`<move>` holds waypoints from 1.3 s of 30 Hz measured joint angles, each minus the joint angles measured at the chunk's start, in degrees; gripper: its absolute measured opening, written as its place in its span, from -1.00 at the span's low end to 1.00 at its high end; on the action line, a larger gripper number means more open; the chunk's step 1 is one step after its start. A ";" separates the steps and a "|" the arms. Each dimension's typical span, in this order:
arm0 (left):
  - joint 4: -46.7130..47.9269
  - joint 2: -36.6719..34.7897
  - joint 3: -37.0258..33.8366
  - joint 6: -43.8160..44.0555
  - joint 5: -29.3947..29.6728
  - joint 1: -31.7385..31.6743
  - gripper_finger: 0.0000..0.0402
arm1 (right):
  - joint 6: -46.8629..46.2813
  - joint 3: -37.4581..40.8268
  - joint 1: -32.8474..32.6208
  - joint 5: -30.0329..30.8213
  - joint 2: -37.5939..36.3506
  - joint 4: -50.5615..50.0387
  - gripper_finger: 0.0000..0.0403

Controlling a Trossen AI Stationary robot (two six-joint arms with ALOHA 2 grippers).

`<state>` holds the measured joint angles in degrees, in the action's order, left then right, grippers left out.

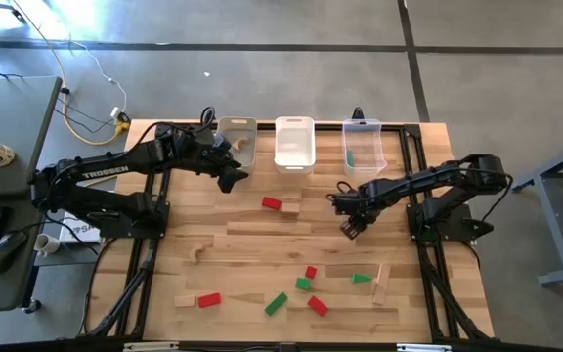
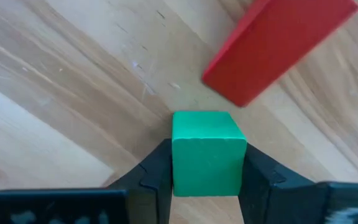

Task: Sort & place blocks by color
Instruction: Put the green block into the transparent bin

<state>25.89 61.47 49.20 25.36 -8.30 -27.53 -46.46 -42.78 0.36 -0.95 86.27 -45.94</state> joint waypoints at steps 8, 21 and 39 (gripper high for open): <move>0.04 0.00 0.01 -0.02 0.53 1.53 0.19 | 0.24 -4.27 0.72 4.16 -6.65 -2.71 -0.46; 6.76 0.00 -0.01 0.02 9.41 7.36 0.19 | 3.74 -4.38 13.85 10.01 -18.59 -2.75 -0.46; 19.14 0.00 -0.01 8.00 14.78 18.17 0.19 | 17.19 -4.40 36.21 17.04 -19.77 10.75 -0.46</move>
<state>45.03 61.47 49.19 33.36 6.48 -9.37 -29.27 -47.18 36.57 16.09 66.50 -35.19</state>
